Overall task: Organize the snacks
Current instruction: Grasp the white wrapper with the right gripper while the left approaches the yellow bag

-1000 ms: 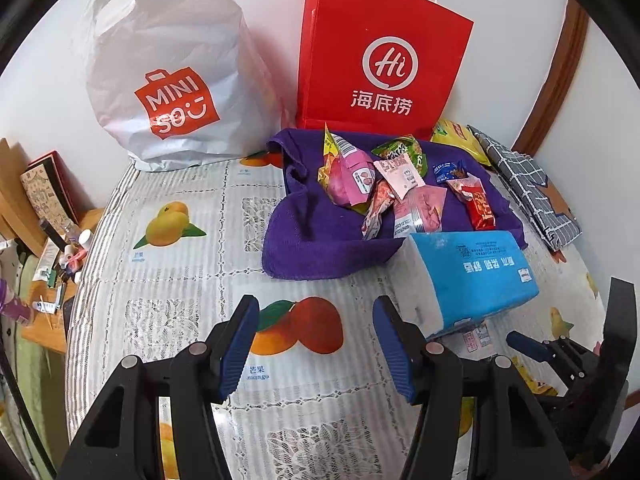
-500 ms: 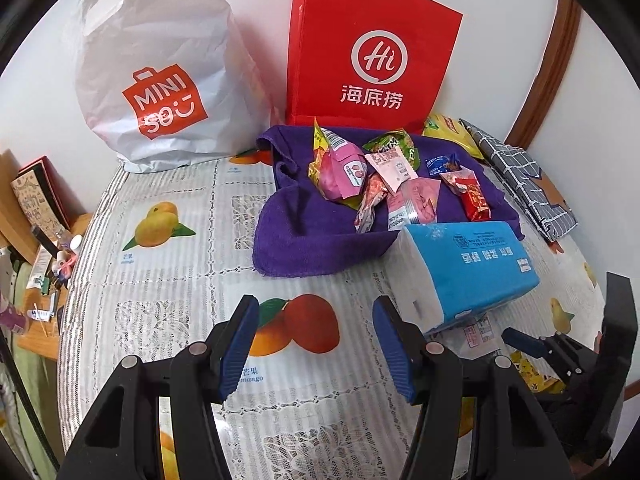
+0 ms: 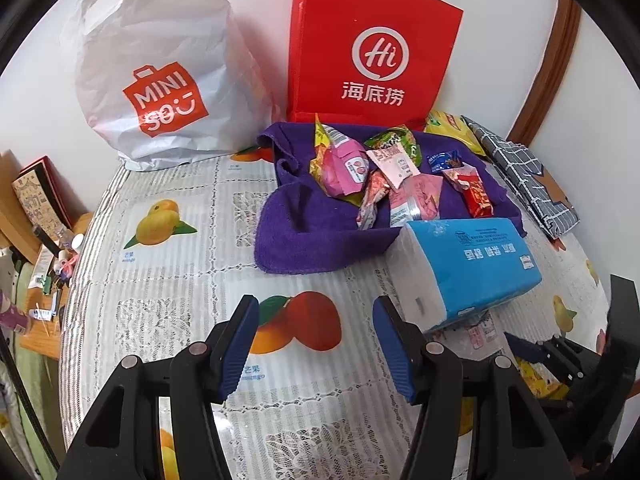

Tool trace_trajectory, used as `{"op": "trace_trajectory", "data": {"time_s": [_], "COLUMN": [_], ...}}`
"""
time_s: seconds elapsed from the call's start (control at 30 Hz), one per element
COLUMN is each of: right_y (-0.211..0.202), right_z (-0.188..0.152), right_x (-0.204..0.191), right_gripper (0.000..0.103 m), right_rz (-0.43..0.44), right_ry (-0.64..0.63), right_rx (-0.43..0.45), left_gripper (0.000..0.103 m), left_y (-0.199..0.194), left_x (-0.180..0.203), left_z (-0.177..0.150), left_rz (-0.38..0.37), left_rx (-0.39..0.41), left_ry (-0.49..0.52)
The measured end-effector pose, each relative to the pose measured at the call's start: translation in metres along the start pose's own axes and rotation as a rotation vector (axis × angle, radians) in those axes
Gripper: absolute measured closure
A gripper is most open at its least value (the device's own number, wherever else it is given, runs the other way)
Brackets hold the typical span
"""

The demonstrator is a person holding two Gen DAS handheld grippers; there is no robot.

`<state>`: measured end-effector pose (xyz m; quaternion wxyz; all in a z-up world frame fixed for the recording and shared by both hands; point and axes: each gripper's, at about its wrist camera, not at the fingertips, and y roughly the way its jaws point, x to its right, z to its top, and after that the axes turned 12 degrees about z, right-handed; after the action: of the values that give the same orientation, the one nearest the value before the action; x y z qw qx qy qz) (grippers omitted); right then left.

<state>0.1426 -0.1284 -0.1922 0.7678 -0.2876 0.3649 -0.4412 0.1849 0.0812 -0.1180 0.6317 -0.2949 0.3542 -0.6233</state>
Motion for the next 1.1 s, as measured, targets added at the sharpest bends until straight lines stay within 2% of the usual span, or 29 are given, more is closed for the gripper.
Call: {"op": "trace_trajectory", "data": {"time_s": [0.23, 0.5, 0.57, 0.63, 0.9, 1.0, 1.1], "right_y": [-0.015, -0.032, -0.035, -0.032, 0.006, 0.013, 0.009], "right_z": [-0.007, -0.015, -0.014, -0.010, 0.011, 0.011, 0.012], "right_x": [0.005, 0.012, 0.016, 0.021, 0.014, 0.008, 0.002], "right_gripper": [0.076, 0.077, 0.073, 0.057, 0.050, 0.063, 0.073], "right_rz": [0.032, 0.067, 0.091, 0.127, 0.093, 0.102, 0.103], "right_ry": [-0.021, -0.044, -0.031, -0.010, -0.032, -0.067, -0.104], "right_rx": [0.015, 0.016, 0.017, 0.010, -0.070, -0.087, -0.063], "left_gripper": [0.046, 0.046, 0.046, 0.046, 0.046, 0.046, 0.046], "left_y": [0.002, -0.008, -0.011, -0.012, -0.026, -0.029, -0.028], "left_x": [0.004, 0.026, 0.030, 0.032, 0.024, 0.019, 0.017], "left_z": [-0.004, -0.014, -0.017, -0.019, -0.024, -0.027, -0.030], "left_rz": [0.035, 0.065, 0.068, 0.067, 0.124, 0.145, 0.159], "left_rx": [-0.024, -0.039, -0.042, -0.049, -0.042, -0.045, -0.055], "left_ry": [0.003, 0.008, 0.005, -0.004, -0.039, -0.052, -0.062]}}
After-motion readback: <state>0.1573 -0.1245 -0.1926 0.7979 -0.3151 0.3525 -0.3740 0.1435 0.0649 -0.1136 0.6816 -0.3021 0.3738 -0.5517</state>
